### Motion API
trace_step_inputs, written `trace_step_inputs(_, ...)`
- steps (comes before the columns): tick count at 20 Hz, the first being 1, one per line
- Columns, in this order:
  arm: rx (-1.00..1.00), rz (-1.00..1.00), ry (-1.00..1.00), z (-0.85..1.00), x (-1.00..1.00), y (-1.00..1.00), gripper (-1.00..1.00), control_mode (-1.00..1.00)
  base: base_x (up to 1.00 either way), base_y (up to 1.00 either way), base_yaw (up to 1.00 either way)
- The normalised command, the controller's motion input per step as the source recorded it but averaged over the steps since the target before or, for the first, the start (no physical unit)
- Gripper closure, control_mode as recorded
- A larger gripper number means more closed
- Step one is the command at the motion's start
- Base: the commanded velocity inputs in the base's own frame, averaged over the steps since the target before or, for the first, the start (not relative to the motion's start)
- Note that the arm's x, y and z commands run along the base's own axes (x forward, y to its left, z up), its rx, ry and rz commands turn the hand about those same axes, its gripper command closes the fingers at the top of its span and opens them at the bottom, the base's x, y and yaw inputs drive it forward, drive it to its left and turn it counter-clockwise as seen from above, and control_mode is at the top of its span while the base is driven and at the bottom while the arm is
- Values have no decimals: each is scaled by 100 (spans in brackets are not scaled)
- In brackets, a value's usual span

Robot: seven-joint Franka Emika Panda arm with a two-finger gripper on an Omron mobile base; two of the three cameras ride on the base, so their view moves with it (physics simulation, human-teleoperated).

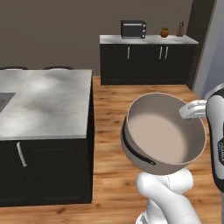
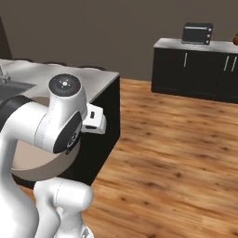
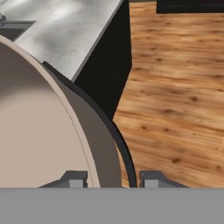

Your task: Move the pot and pan from the stove into the sink.

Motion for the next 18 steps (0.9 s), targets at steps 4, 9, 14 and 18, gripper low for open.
trace_step_inputs(4, 0, 0, 0, 0, 0, 0, 100, 100, -6, 76, -6)
trace_step_inputs(9, 0, 0, 0, 0, 0, 0, 100, 100, -4, 78, -6)
trace_step_inputs(14, 0, 0, 0, 0, 0, 0, 100, 100, -3, 77, -6)
trace_step_inputs(18, 0, 0, 0, 0, 0, 0, 100, 100, -4, 81, -4)
